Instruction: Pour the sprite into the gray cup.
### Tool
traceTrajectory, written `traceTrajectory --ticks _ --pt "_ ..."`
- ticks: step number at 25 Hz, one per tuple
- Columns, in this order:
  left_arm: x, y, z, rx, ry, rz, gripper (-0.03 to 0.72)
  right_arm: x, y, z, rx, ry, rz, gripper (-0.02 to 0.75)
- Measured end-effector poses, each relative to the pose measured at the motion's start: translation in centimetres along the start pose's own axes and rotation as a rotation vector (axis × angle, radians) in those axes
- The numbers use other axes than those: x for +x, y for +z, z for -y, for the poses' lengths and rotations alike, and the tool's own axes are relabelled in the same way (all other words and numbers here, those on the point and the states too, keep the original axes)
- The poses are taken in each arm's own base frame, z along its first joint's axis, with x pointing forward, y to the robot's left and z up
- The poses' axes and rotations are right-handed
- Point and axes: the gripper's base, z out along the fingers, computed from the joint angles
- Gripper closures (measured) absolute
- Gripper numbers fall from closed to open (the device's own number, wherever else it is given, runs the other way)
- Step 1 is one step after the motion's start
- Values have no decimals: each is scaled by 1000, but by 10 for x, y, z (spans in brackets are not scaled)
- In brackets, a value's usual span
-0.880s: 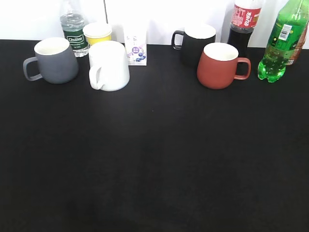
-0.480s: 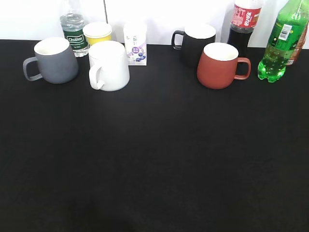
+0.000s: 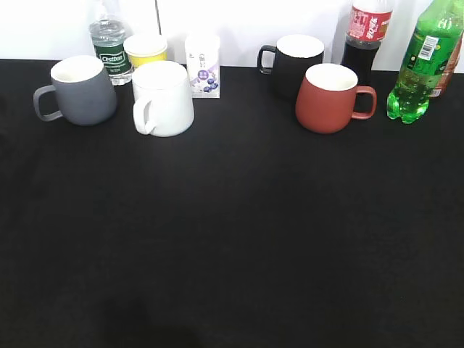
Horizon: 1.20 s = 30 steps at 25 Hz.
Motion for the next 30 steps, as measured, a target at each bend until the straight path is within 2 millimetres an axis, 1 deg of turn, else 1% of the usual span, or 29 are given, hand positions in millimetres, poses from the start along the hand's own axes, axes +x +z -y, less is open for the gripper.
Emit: traceTrajectory --ticks 1,3,6,8,11,12,15,18,19,20,21,24,25,26,28,30 --pt "18 14 -4 -20 -14 -53 281 0 0 0 0 0 0 164" --pt "31 42 -10 -37 -22 -69 281 0 0 0 0 0 0 164" --pt "36 88 -14 -41 -25 -52 289 0 0 0 0 0 0 164" --pt "41 113 -18 -50 -26 -61 345 0 0 0 0 0 0 164" --pt "44 137 -32 -83 -22 -71 429 0 0 0 0 0 0 164" --pt "45 143 -36 -82 -14 -71 446 0 0 0 0 0 0 164" --pt "48 164 -40 -52 19 -60 454 0 0 0 0 0 0 164" --pt "48 188 -40 -3 61 -29 459 0 0 0 0 0 0 164" --pt "47 192 -40 9 71 -25 493 0 0 0 0 0 0 164" --pt "46 193 -40 17 81 -23 573 0 0 0 0 0 0 164" --pt "46 194 -41 28 93 -20 589 0 0 0 0 0 0 164" --pt "45 193 -40 40 101 -10 590 0 0 0 0 0 0 164" --pt "43 189 -38 46 108 -12 591 0 0 0 0 0 0 164" --pt "37 181 -37 52 115 -8 593 0 0 0 0 0 0 164" --pt "17 158 -32 60 123 39 594 0 0 0 0 0 0 164" --pt "-1 121 -23 88 144 70 595 0 0 0 0 0 0 164"
